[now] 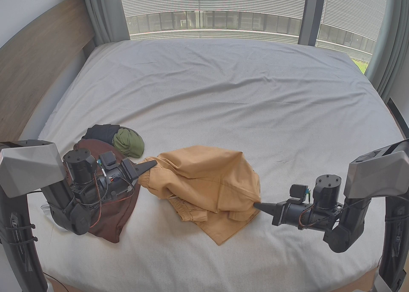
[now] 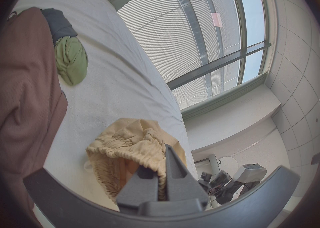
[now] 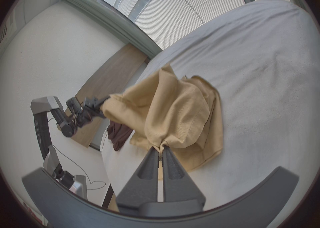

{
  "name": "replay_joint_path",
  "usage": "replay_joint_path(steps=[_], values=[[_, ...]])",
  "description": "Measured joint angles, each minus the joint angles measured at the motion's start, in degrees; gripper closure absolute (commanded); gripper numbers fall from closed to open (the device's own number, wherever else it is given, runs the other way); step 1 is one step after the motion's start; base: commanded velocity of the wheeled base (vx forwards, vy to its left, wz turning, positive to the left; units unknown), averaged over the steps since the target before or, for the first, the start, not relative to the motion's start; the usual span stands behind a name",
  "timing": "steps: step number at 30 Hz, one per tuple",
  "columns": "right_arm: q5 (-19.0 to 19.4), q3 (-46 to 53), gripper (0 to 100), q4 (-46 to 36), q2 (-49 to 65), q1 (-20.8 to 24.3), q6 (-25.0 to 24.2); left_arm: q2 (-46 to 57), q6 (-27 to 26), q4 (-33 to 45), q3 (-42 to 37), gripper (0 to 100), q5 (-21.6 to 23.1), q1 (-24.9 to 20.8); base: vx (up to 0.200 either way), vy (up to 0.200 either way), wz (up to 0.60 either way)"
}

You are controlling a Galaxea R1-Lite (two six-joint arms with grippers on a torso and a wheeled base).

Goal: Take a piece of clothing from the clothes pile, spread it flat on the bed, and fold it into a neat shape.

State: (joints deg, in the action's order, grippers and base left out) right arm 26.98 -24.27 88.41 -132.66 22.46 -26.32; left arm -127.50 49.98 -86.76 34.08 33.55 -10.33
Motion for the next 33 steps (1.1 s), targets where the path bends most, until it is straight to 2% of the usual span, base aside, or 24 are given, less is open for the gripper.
replay_joint_path(steps=[1,2,8,21,33], values=[[0.1,0.1,100,0.0,-0.9,0.5,0.1,0.0,0.0,-0.4,0.3,100,-0.2,0.3,0.0,0.0,0.0],[0.2,0.2,0,0.0,-1.6,1.0,0.2,0.0,0.0,-0.8,0.6,100,-0.5,0.7,0.0,0.0,0.0],[1.0,0.3,0,0.0,-4.4,1.9,0.4,-0.1,0.0,-1.1,1.7,100,-1.5,1.8,0.0,0.0,0.0],[0.6,-2.0,0,0.0,-6.3,-1.4,0.1,-0.1,0.0,-1.2,2.2,100,-1.6,2.2,0.0,0.0,0.0],[0.5,-7.8,0,0.0,-10.1,-1.4,-0.3,-0.1,0.0,-1.2,2.4,100,-1.6,2.5,0.0,0.0,0.0]])
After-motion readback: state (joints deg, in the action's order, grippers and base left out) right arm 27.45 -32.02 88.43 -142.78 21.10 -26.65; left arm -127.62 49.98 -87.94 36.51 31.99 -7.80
